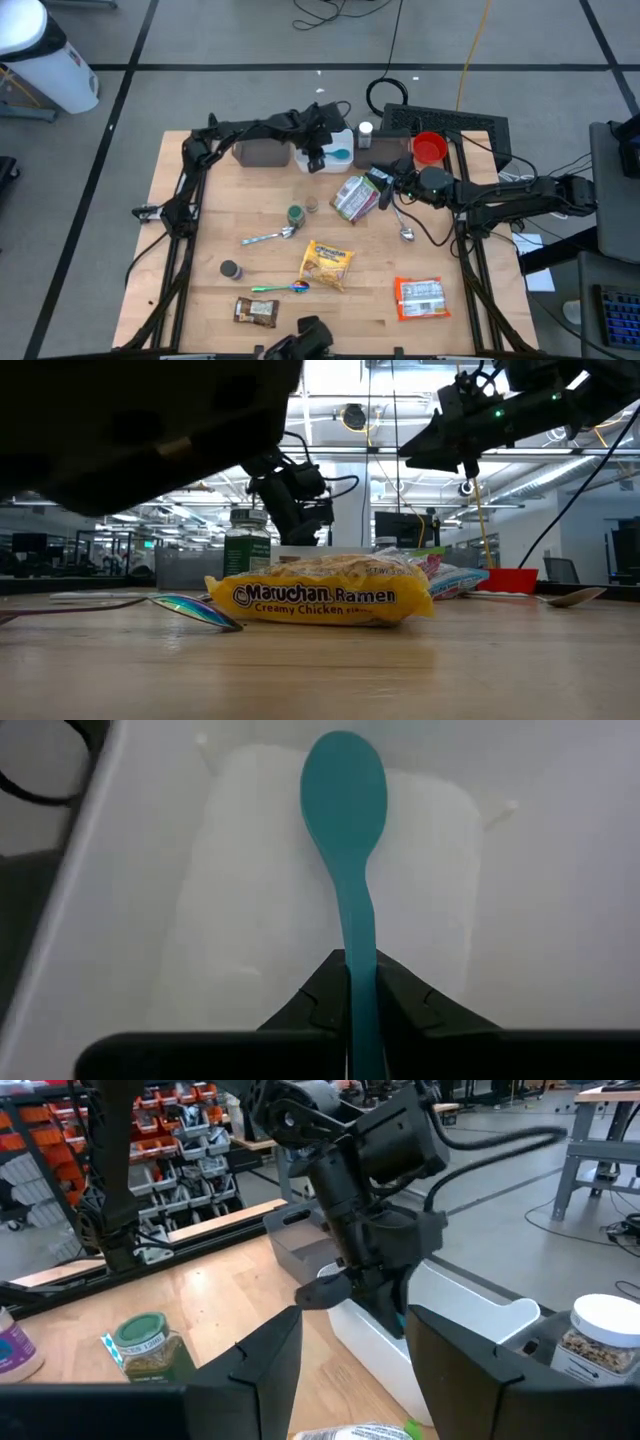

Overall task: Pick & Place Food Item
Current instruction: Put the blue baby spoon into the white bin, then put the yellow noodle pack into the left black bin

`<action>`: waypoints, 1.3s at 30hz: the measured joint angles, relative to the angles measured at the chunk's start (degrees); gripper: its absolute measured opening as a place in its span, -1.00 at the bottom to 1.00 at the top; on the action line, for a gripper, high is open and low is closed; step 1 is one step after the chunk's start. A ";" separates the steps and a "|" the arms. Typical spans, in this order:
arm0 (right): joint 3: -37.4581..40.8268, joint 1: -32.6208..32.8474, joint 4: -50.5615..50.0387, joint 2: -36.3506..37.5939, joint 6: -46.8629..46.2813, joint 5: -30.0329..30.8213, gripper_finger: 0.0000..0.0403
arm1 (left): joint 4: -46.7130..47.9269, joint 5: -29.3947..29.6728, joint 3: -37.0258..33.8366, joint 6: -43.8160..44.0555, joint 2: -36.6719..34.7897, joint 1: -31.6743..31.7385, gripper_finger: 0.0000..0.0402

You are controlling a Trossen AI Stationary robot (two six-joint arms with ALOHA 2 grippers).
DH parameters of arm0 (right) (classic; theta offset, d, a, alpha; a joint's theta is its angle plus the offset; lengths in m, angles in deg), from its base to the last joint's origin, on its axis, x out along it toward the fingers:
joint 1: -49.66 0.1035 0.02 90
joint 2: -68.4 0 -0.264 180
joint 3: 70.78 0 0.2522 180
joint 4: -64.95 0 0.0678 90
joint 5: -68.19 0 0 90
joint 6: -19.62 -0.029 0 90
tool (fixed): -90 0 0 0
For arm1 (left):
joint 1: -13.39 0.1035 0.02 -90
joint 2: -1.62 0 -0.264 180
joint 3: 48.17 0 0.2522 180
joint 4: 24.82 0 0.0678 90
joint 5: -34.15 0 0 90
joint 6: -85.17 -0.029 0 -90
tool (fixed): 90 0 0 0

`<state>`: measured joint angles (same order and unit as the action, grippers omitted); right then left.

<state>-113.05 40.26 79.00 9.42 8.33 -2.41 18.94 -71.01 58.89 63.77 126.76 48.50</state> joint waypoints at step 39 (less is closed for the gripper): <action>0.00 0.00 -2.09 0.00 0.00 -0.04 -0.15 | 22.94 -4.79 25.18 -0.34 -0.62 0.28 -0.17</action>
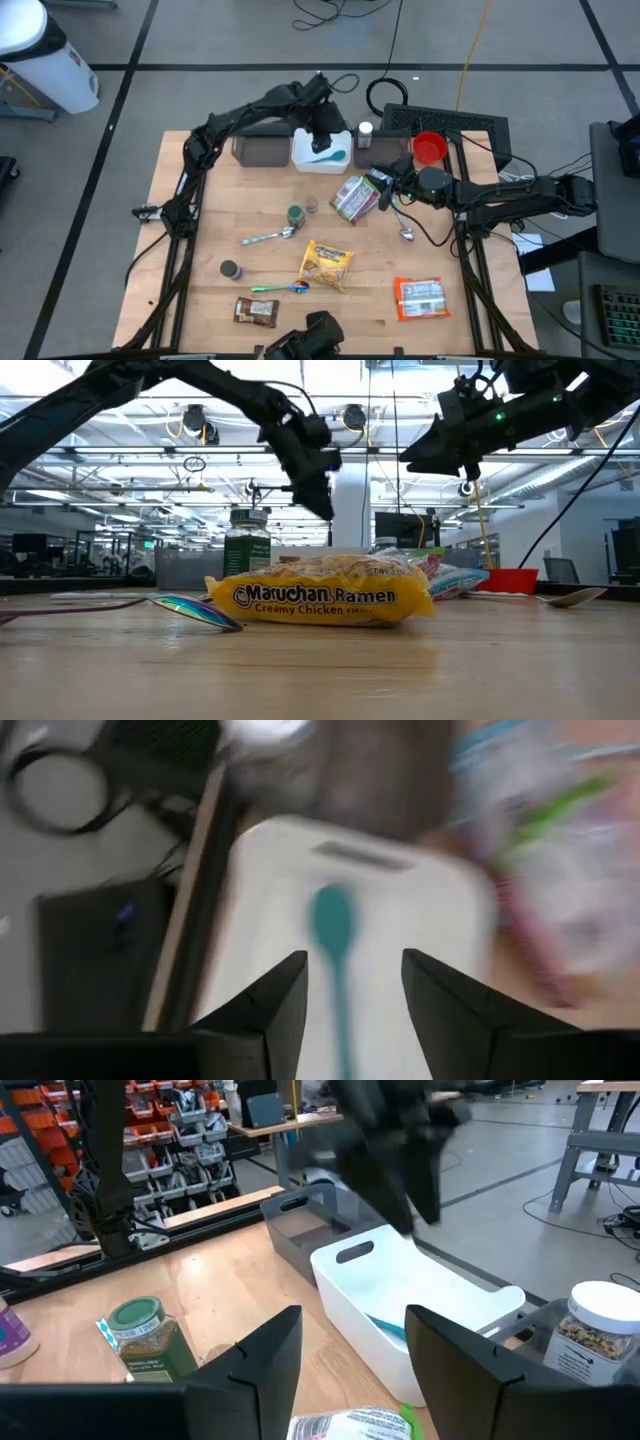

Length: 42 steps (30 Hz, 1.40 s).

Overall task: Pick & Place Food Item
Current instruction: Put the yellow noodle pack into the left black bin

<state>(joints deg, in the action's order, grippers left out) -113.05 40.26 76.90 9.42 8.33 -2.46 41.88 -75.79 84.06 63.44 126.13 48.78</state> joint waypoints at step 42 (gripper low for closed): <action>0.04 3.46 -4.88 -5.49 -16.82 0.11 -0.15 | -60.52 17.51 -91.29 33.62 -73.20 -42.67 -0.22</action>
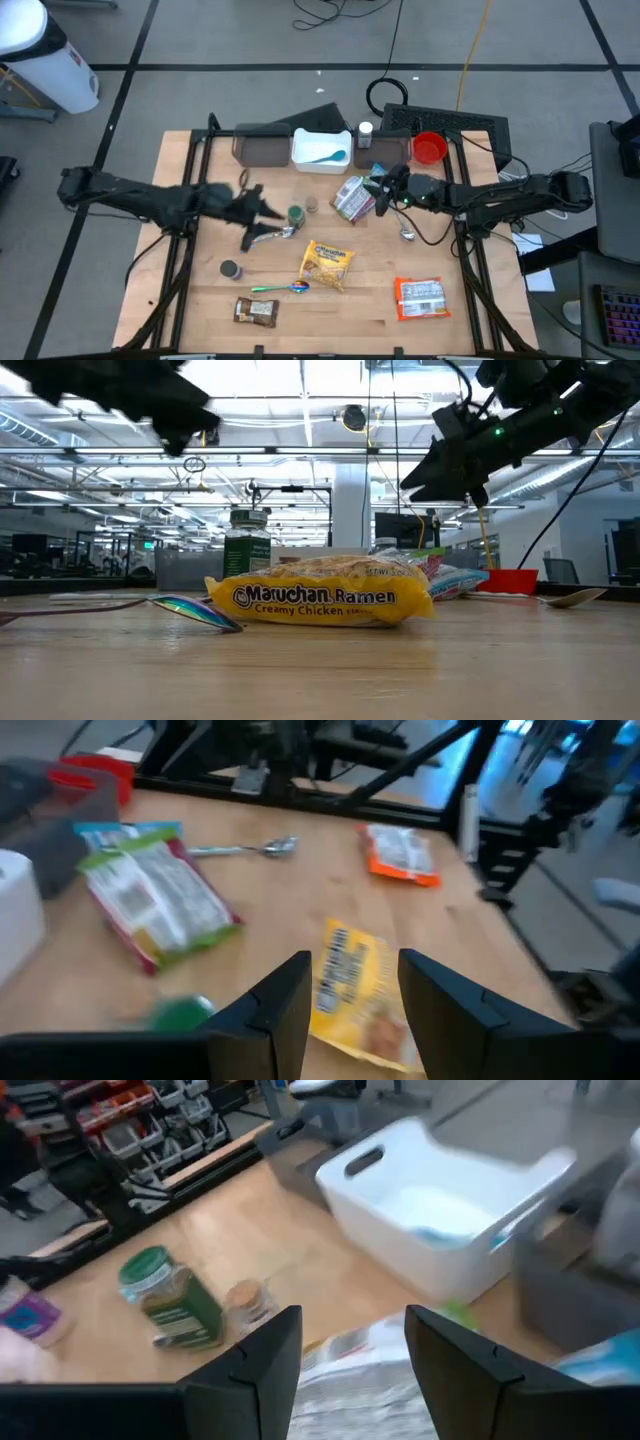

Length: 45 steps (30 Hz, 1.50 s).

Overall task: Pick & Place Food Item
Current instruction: Put the yellow noodle pack into the left black bin

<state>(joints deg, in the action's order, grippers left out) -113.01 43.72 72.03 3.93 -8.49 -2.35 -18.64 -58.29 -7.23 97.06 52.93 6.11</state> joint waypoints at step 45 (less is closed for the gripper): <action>-0.02 18.08 56.05 -29.22 22.18 -4.68 -0.15 | -46.51 43.33 -12.11 2.47 17.07 -10.16 -0.22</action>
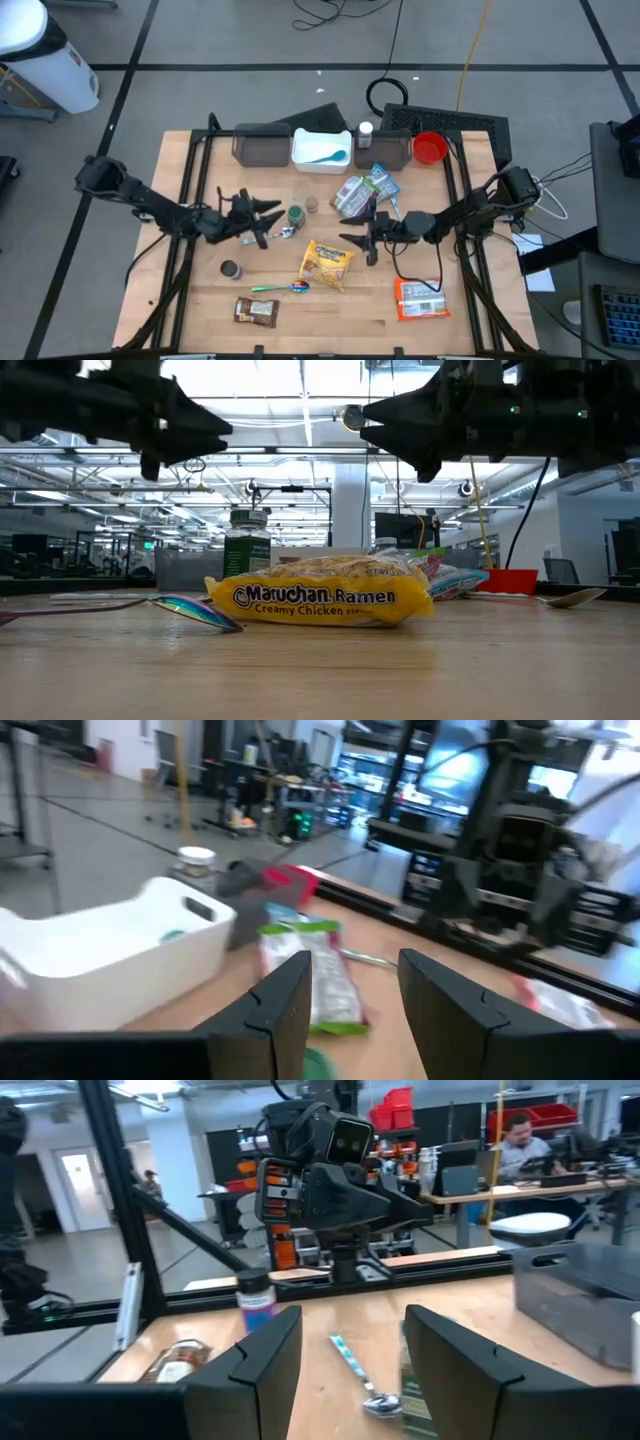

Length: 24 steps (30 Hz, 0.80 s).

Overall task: Pick & Place Food Item
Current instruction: Put the yellow noodle pack into the left black bin

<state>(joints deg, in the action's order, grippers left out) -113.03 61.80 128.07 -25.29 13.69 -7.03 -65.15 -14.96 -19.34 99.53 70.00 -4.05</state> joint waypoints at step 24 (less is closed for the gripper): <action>0.00 -2.77 -1.41 0.00 -2.80 -0.04 0.34 | -0.59 -19.40 1.14 4.06 -0.04 14.47 0.32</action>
<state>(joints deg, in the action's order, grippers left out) -113.02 59.03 126.67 -25.29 10.89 -7.06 -65.74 -34.35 -18.20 103.59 69.96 10.42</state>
